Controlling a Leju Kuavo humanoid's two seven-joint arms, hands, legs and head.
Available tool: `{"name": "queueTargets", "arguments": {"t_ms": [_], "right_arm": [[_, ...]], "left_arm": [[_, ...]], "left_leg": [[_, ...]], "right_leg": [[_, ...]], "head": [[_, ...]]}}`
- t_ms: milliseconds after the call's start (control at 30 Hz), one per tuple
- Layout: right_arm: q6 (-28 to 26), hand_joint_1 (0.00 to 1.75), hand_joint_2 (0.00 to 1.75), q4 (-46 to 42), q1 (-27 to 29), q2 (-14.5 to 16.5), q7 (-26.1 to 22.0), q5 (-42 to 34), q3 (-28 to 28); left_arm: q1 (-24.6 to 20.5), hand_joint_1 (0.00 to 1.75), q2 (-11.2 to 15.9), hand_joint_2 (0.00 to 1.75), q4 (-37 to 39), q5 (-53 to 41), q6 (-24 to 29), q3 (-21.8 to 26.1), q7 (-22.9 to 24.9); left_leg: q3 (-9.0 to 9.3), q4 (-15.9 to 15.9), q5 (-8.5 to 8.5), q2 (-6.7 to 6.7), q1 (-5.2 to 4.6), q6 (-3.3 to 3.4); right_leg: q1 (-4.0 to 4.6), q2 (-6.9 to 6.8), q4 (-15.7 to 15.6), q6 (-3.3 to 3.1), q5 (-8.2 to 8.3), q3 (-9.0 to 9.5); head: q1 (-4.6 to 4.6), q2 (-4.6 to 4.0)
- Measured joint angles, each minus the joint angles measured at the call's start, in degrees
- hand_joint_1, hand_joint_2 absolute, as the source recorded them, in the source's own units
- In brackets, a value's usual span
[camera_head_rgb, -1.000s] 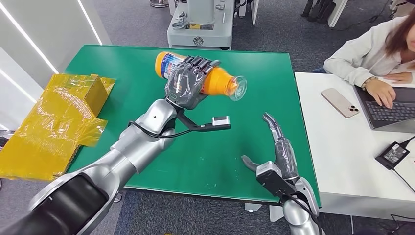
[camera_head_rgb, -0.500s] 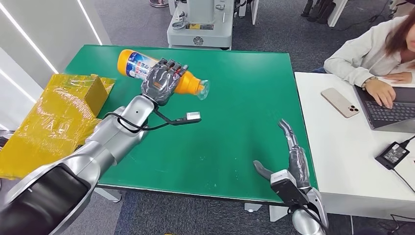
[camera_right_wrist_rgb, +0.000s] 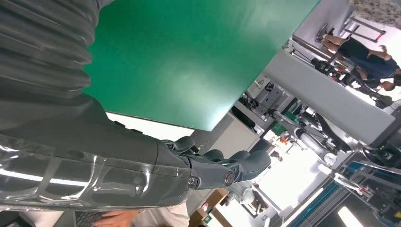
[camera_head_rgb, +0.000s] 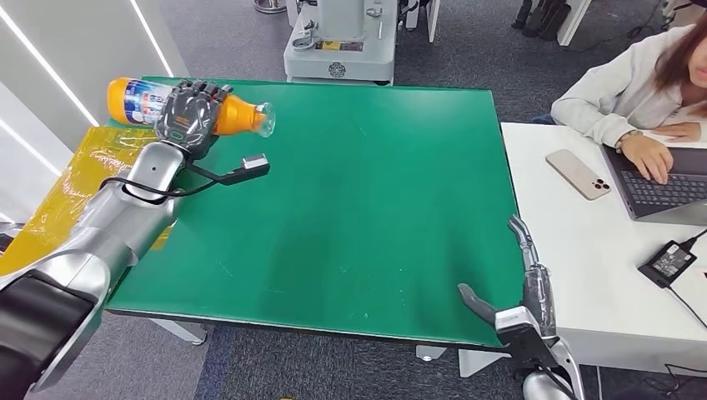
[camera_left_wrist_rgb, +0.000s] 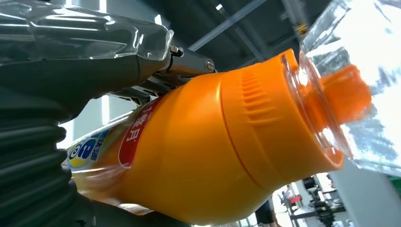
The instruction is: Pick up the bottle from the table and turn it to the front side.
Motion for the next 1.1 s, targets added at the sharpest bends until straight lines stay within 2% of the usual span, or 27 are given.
{"name": "queueTargets", "arguments": {"t_ms": [167,267,600,800,1100], "right_arm": [[0.84,0.0,1.75,-0.42,0.09,-0.1,0.58,-0.59,-0.53],[1.49,0.0,1.75,-0.42,-0.24,-0.37,0.82,-1.15,-0.75],[2.52,0.0,1.75,-0.26,-0.53,-1.05,0.09,-2.36,-1.32],[3.77,0.0,1.75,-0.98,0.11,-1.04,-0.07,-1.63,-1.83],[5.64,0.0,1.75,-1.64,0.5,-0.95,-0.55,0.08,-1.76]], "left_arm": [[3.95,1.75,4.57,1.75,-0.27,5.55,1.82,7.05,-3.52],[7.04,1.75,6.73,1.75,-0.61,6.48,2.64,10.07,-4.09],[19.98,1.75,11.67,1.75,-2.51,6.5,6.55,17.48,-4.24],[27.85,1.75,12.4,1.75,-2.9,0.54,7.31,19.03,-4.51],[28.7,1.75,10.72,1.75,-1.26,-6.38,4.36,18.07,-5.73]], "left_leg": [[0.06,-0.07,-0.01,0.18,0.0,-0.02],[0.05,-0.08,-0.01,0.14,0.01,-0.02],[0.06,-0.09,-0.07,0.23,-0.01,-0.08],[0.04,-0.09,-0.1,0.17,0.01,-0.13],[0.04,-0.07,-0.09,0.12,0.0,-0.13]], "right_leg": [[0.0,0.21,0.0,-0.02,-0.02,-0.05],[0.02,0.16,0.0,-0.05,-0.04,-0.05],[0.0,0.27,-0.03,-0.06,-0.05,-0.07],[0.01,0.21,-0.06,-0.04,-0.1,-0.09],[0.01,0.14,-0.06,-0.06,-0.06,-0.07]], "head": [[-0.01,0.0],[0.0,0.0],[0.0,0.0],[0.01,0.0],[0.01,0.0]]}}
